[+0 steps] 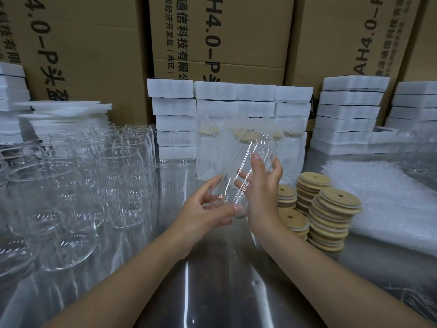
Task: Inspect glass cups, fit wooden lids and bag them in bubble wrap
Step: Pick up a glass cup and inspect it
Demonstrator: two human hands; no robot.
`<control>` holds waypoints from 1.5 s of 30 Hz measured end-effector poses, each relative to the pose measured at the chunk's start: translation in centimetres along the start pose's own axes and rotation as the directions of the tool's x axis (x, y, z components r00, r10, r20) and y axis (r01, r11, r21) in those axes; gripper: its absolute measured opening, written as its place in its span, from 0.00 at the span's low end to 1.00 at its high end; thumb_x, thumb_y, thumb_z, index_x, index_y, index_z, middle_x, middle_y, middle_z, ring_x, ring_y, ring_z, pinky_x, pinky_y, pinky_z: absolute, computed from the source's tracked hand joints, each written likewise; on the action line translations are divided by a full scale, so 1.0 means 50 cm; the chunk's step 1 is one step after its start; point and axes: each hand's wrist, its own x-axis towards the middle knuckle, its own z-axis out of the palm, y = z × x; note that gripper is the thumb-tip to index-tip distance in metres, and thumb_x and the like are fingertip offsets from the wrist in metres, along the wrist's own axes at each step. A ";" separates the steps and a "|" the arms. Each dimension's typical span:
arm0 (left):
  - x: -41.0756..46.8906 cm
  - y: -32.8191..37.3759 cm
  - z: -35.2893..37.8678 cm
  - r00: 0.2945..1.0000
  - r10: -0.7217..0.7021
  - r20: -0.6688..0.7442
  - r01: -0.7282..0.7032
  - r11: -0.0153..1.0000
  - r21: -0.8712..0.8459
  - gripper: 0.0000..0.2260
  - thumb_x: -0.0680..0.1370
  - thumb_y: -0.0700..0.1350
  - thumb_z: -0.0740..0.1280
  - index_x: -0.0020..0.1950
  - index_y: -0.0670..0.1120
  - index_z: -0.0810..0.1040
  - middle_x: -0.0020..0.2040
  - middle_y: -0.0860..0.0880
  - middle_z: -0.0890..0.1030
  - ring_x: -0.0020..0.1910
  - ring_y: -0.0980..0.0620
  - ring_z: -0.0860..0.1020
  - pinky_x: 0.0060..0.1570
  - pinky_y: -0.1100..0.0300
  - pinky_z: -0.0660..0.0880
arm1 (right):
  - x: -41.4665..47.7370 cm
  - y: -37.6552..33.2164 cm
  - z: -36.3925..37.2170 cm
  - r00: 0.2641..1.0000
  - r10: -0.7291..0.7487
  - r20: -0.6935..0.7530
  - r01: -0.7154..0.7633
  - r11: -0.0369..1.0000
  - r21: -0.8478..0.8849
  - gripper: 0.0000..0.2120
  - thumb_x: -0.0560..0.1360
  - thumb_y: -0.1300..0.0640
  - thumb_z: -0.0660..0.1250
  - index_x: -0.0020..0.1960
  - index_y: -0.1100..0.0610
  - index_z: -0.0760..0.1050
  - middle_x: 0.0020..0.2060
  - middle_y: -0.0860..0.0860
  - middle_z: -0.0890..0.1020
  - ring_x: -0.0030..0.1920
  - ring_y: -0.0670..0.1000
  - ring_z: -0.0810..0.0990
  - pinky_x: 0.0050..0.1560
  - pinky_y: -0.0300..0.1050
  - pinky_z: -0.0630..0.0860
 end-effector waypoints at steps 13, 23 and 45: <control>0.027 0.000 -0.010 0.991 -0.120 0.056 0.122 0.992 -0.037 0.15 0.84 0.51 0.51 0.62 0.70 0.67 0.38 0.40 0.83 0.39 0.46 0.85 0.36 0.59 0.80 | -0.002 -0.004 -0.003 0.973 0.203 0.110 -0.221 0.955 0.196 0.32 0.72 0.46 0.71 0.71 0.49 0.62 0.59 0.52 0.78 0.52 0.53 0.84 0.57 0.53 0.79; 0.020 -0.020 -0.026 0.990 -0.122 0.073 0.121 0.993 0.012 0.35 0.61 0.56 0.76 0.67 0.60 0.69 0.51 0.50 0.85 0.46 0.49 0.85 0.41 0.55 0.80 | -0.024 -0.012 -0.003 0.943 0.005 0.332 0.116 0.932 -0.342 0.43 0.66 0.36 0.65 0.75 0.43 0.49 0.60 0.42 0.70 0.55 0.39 0.76 0.48 0.34 0.77; 0.011 -0.016 -0.024 0.984 -0.022 -0.175 0.043 0.992 0.120 0.42 0.60 0.55 0.80 0.69 0.63 0.63 0.58 0.53 0.78 0.54 0.56 0.81 0.42 0.64 0.76 | 0.056 -0.045 -0.078 0.964 0.250 0.090 0.178 -0.354 -0.918 0.23 0.79 0.47 0.56 0.70 0.55 0.62 0.68 0.56 0.65 0.67 0.59 0.63 0.57 0.52 0.66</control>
